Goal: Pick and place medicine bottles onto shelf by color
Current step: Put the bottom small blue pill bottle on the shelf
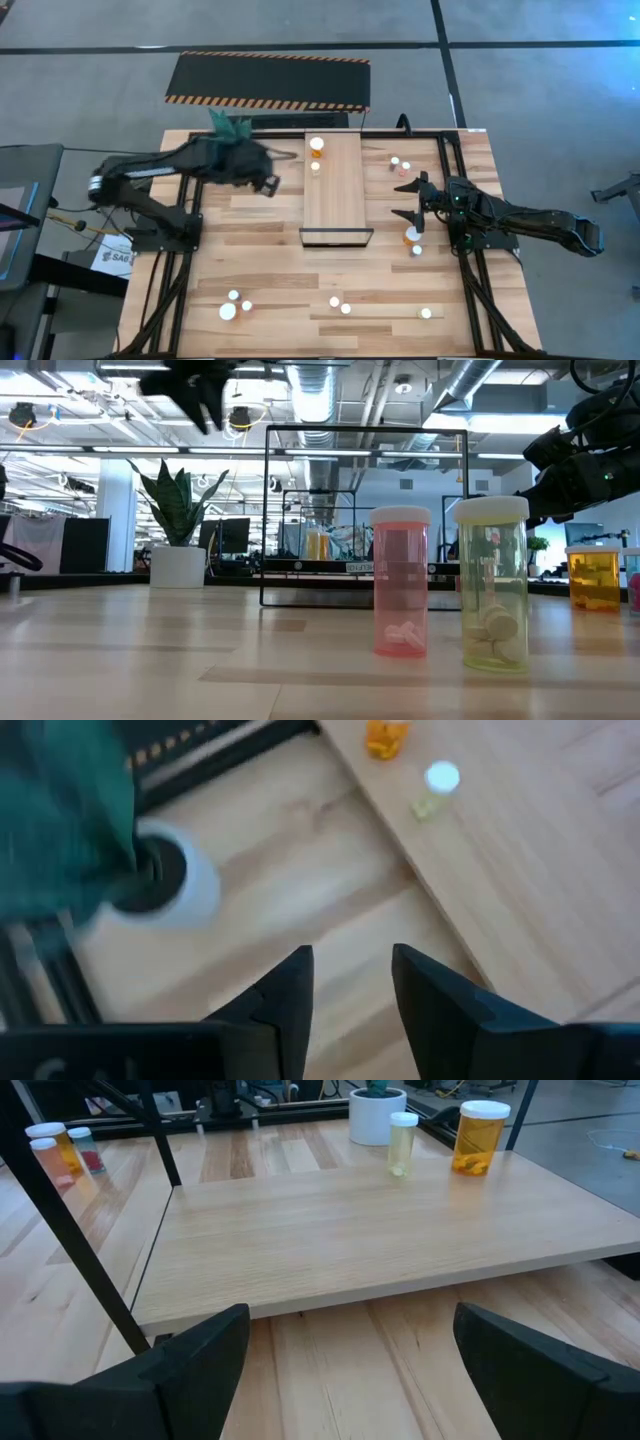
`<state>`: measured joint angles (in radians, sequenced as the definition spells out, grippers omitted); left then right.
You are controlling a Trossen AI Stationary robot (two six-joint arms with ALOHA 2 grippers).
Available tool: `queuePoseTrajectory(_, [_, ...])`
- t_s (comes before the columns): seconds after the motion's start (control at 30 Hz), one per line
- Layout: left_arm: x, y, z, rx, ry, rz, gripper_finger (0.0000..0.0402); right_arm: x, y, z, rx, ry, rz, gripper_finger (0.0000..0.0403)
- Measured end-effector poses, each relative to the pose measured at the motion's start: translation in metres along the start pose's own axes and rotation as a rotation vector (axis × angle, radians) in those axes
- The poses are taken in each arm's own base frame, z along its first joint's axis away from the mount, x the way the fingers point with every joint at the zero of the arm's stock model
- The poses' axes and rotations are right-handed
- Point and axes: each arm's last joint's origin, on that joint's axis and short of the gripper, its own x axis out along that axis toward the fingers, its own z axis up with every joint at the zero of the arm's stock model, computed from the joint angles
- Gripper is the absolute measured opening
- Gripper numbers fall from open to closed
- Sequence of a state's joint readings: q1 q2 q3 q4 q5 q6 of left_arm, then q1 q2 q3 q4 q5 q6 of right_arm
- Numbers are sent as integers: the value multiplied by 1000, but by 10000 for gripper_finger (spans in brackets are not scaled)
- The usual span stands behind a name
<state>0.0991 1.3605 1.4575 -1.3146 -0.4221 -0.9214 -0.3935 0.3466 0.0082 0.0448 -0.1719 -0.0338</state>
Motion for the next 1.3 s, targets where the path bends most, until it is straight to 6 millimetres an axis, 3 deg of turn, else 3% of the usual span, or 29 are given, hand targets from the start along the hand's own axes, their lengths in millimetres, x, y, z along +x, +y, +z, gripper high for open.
queuePoseTrajectory(0.17, [5, 15, -45, -168, 114, -22, 121, 0, 0, 0, 0, 0, 0, 374])
queuePoseTrajectory(0.33, [17, 16, -78, -250, 318, -12, 121, 0, 0, 0, 0, 0, 0, 374])
queuePoseTrajectory(0.5, [21, 4, -111, -294, 446, -13, 121, 0, 0, 0, 0, 0, 0, 374])
queuePoseTrajectory(0.83, [11, -23, -188, -451, 482, 15, 123, 0, 0, 0, 0, 0, 0, 374])
queuePoseTrajectory(1.1, [20, -45, -229, -451, 549, 87, 175, 0, 0, 0, 0, 0, 0, 374])
queuePoseTrajectory(1.3, [19, -49, -240, -487, 571, 87, 213, 0, 0, 0, 0, 1, 0, 374])
